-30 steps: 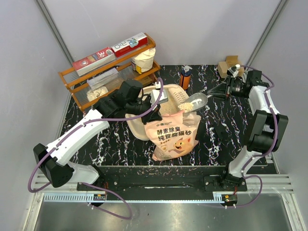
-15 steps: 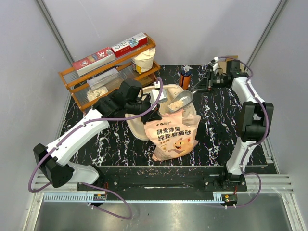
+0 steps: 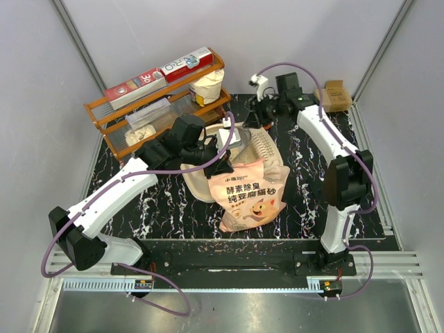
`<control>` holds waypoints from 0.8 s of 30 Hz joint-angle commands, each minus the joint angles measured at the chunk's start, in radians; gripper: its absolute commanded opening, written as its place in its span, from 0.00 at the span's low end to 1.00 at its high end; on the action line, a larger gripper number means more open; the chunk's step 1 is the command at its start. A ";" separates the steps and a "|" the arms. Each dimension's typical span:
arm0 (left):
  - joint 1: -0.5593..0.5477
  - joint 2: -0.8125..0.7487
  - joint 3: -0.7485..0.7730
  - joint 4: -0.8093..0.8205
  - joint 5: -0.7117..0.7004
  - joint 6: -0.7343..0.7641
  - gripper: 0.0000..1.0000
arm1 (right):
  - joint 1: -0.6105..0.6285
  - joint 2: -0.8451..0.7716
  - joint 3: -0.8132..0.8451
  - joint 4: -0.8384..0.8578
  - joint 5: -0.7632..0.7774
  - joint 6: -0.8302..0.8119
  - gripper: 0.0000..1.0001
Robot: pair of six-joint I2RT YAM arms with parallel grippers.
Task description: Fill the litter box with clean litter
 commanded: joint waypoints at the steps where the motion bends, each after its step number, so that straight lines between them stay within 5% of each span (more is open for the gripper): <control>1: 0.008 -0.037 -0.005 0.071 0.026 0.002 0.00 | 0.090 -0.105 0.010 -0.044 0.212 -0.335 0.00; 4: 0.006 -0.035 -0.008 0.081 0.039 -0.001 0.00 | 0.136 -0.139 -0.050 -0.038 0.295 -0.429 0.00; 13: 0.006 -0.058 -0.021 0.085 0.054 -0.007 0.00 | 0.112 -0.352 -0.024 -0.070 0.318 -0.300 0.00; 18: 0.006 -0.074 -0.037 0.082 0.042 -0.003 0.00 | -0.021 -0.471 0.052 -0.284 0.168 -0.161 0.00; 24: 0.009 -0.074 -0.031 0.085 0.042 -0.003 0.00 | -0.129 -0.585 0.025 -0.598 -0.006 -0.231 0.00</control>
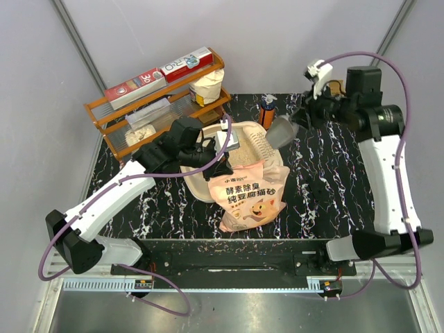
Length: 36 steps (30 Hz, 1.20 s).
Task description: Fill the litter box with clean litter
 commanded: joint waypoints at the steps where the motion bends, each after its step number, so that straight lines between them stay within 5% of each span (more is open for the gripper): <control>1: 0.007 -0.038 0.010 0.051 0.023 -0.002 0.00 | -0.008 -0.104 -0.048 -0.248 -0.172 -0.014 0.00; 20: 0.009 -0.019 0.050 0.064 0.040 -0.018 0.00 | 0.003 -0.119 -0.213 -0.364 -0.252 -0.224 0.00; 27: 0.007 -0.016 0.047 0.071 0.068 -0.029 0.00 | 0.160 -0.030 -0.217 -0.312 -0.174 -0.272 0.00; 33: 0.007 -0.021 0.054 0.087 0.062 -0.059 0.00 | 0.213 0.040 -0.172 -0.402 -0.160 -0.224 0.00; 36: 0.009 -0.024 0.065 0.097 0.057 -0.082 0.00 | 0.225 -0.008 -0.250 -0.303 -0.030 -0.028 0.00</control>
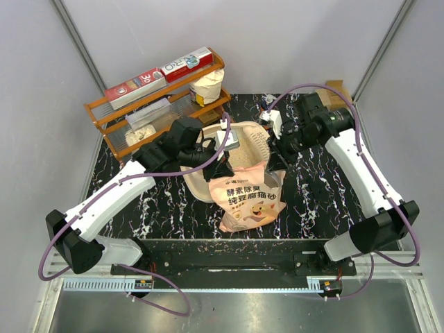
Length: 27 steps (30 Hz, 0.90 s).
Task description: Fill the litter box with clean litter
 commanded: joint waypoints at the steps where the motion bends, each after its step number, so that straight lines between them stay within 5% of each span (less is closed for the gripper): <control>1: 0.009 -0.024 0.070 0.103 0.024 -0.049 0.00 | 0.022 -0.079 -0.079 0.133 0.174 0.265 0.00; 5: 0.007 -0.024 0.078 0.106 0.023 -0.049 0.00 | 0.021 -0.185 -0.152 0.232 0.404 0.486 0.00; 10: 0.007 -0.027 0.077 0.110 0.026 -0.051 0.00 | 0.027 -0.247 -0.289 0.345 0.478 0.528 0.00; 19: -0.008 -0.018 0.070 0.133 0.040 -0.094 0.00 | 0.060 -0.257 -0.541 0.485 0.452 0.612 0.00; 27: -0.027 0.014 0.075 0.157 0.044 -0.129 0.00 | 0.071 -0.222 -0.607 0.565 0.282 0.793 0.00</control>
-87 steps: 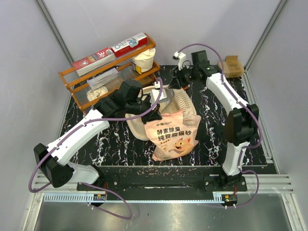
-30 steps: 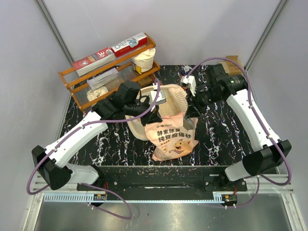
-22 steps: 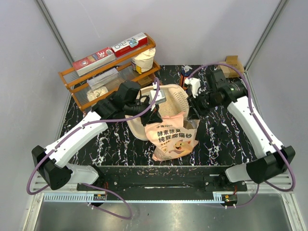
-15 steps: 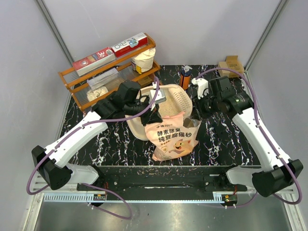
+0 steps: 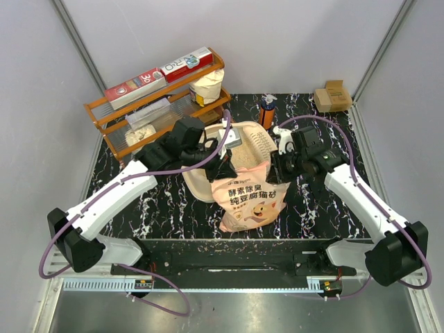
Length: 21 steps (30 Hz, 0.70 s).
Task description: Fill the litter box with clean litter
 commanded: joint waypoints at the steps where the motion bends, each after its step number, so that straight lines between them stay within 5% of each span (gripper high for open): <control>1: -0.008 0.008 0.067 0.143 0.041 -0.037 0.00 | 0.013 0.038 -0.051 0.074 -0.128 0.136 0.00; 10: -0.008 0.041 0.087 0.123 0.021 -0.017 0.00 | -0.043 0.085 -0.097 0.304 -0.500 0.324 0.00; 16: -0.008 0.047 0.087 0.092 0.000 0.026 0.00 | -0.198 0.098 -0.169 0.502 -0.729 0.544 0.00; 21: -0.008 0.041 0.083 0.058 -0.013 0.065 0.00 | -0.306 0.077 -0.186 0.536 -0.821 0.577 0.00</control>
